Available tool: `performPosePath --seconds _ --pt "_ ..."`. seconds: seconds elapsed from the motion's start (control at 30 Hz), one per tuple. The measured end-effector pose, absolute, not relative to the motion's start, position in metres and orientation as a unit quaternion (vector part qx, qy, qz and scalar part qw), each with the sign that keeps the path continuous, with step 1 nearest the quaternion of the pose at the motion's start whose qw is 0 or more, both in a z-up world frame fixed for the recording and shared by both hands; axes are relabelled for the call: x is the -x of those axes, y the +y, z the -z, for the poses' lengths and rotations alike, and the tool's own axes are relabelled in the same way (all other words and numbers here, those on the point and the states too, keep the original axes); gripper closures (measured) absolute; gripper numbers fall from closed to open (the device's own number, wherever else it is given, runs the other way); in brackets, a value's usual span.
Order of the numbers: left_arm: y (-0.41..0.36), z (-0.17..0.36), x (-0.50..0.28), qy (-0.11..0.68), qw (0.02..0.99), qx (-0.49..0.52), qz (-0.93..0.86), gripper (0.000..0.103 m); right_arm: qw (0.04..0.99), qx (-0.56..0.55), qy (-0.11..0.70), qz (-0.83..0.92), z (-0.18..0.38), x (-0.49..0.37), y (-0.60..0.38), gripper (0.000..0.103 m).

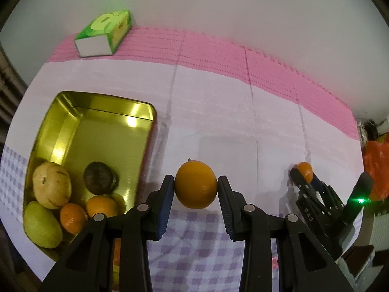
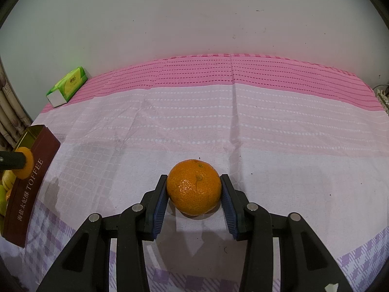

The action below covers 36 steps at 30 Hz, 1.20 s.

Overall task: Organize fruits
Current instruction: 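Carry the mandarin with the left gripper into the tin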

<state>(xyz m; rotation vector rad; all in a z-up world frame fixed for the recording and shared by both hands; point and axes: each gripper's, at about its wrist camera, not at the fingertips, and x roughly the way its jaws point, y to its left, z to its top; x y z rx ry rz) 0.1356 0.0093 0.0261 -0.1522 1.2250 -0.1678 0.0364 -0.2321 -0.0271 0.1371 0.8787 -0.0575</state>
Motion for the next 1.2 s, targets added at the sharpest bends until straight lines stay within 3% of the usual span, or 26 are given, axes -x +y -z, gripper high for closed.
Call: performPosePath --seconds 0.37,1.2 --pt "0.057 -0.04 -0.131 0.557 0.827 0.056 0.044 0.065 0.902 -0.064 0.426 0.028 0.028 -0.037 -0.232 0.063" --pt "0.119 -0.007 -0.13 0.576 0.817 0.037 -0.013 0.065 0.902 -0.057 0.428 0.029 0.029 -0.039 -0.231 0.063"
